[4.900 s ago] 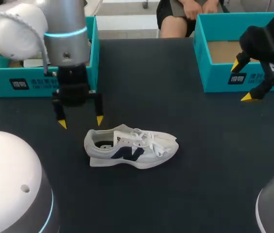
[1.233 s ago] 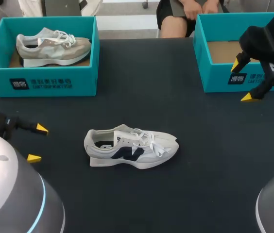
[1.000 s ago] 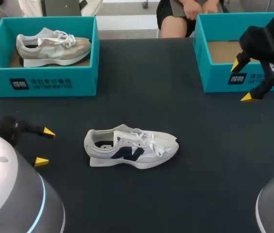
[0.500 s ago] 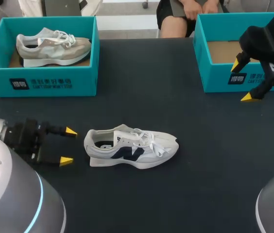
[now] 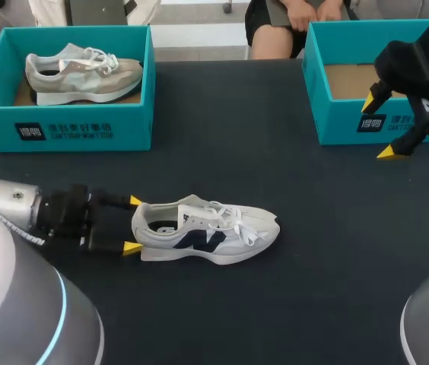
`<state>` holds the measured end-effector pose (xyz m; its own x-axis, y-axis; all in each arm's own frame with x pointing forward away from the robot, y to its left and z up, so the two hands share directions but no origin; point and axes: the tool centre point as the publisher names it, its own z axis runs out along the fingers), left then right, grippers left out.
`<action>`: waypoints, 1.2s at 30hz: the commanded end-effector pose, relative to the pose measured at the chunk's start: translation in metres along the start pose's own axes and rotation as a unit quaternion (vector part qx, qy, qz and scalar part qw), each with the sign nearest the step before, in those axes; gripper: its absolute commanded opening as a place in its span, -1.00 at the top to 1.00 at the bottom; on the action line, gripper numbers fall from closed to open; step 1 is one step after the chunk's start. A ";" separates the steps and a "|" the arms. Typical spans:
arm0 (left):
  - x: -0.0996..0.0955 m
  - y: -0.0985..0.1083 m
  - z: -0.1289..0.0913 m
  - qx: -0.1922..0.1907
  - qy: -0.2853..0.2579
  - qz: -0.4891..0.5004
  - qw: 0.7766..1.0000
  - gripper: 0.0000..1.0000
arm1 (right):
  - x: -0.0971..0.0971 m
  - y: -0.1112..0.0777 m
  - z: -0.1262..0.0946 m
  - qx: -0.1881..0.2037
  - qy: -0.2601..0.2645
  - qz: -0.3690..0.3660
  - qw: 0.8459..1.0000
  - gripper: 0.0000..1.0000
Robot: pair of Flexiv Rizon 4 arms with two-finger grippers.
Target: Take the shoe out of the shoebox, open the shoe tongue, remove and reinsert the insole, then place the shoe into the shoebox
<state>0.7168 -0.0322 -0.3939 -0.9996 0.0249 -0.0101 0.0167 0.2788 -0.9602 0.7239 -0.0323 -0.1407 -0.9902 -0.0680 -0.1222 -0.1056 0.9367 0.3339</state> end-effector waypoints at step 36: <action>0.010 0.017 0.032 -0.012 0.001 -0.012 1.000 1.00 | -0.002 0.001 0.001 0.001 0.002 0.001 1.000 -1.00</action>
<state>0.7093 -0.0579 -0.4184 -0.9997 0.0226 0.0134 -0.0060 0.3016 -0.9534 0.7239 -0.0323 -0.1407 -0.9902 -0.0680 -0.1222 -0.1055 0.9367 0.3339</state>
